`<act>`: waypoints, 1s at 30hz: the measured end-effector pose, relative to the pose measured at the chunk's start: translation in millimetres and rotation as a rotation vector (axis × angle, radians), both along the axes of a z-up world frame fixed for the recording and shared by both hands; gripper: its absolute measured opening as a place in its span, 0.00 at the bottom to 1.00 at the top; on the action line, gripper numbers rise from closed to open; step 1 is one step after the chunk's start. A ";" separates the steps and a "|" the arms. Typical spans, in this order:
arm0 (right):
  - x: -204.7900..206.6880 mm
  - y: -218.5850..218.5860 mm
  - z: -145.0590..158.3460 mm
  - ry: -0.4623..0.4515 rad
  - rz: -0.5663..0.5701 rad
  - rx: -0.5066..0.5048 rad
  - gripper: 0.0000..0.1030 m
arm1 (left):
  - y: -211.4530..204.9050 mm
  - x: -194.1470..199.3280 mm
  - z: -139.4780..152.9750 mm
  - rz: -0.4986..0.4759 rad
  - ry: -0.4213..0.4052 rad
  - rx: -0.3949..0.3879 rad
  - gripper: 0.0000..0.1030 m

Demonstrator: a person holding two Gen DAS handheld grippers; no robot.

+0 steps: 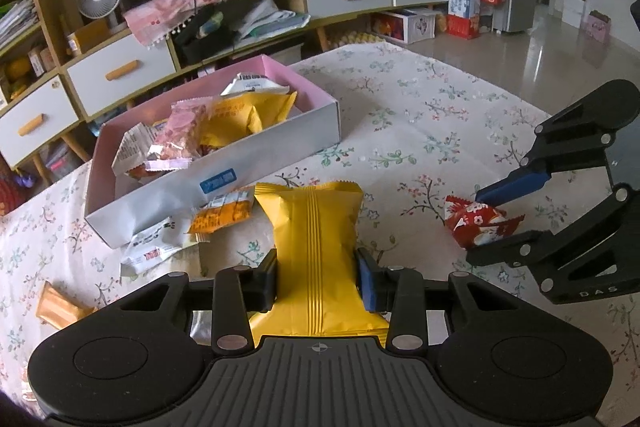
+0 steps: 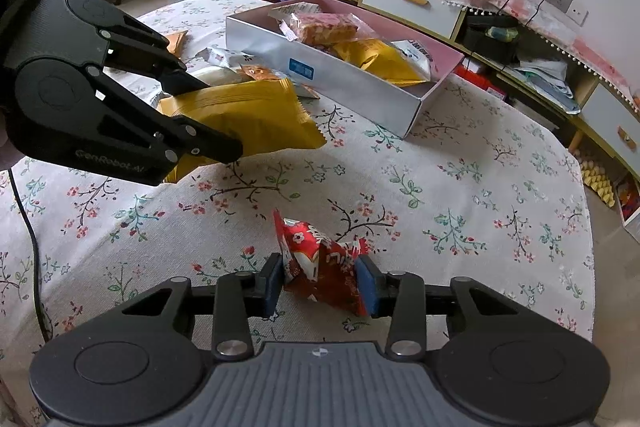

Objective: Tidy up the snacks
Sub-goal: 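Carry the yellow bag and red wrapper over the box and release both inside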

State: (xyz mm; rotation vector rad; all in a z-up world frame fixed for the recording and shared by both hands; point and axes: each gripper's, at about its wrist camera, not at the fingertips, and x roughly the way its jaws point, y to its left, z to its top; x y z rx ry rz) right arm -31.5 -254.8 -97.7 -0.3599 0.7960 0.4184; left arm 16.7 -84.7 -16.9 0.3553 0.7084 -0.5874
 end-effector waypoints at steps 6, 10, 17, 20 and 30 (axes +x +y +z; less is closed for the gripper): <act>1.9 4.0 7.1 -0.022 0.000 0.006 0.14 | 4.5 2.5 10.1 0.012 -0.010 -0.020 0.35; 5.9 7.9 14.0 -0.037 0.005 0.015 0.14 | 8.9 5.1 17.3 0.022 -0.019 -0.033 0.35; 15.6 17.6 26.2 -0.066 0.008 0.028 0.14 | 16.0 10.7 26.9 0.032 -0.031 -0.039 0.35; 19.9 20.5 32.6 -0.079 0.008 0.039 0.14 | 19.0 14.7 29.7 0.040 -0.035 -0.041 0.35; 48.2 25.7 44.4 -0.096 -0.026 0.066 0.14 | 36.0 32.9 42.0 0.108 -0.055 -0.070 0.35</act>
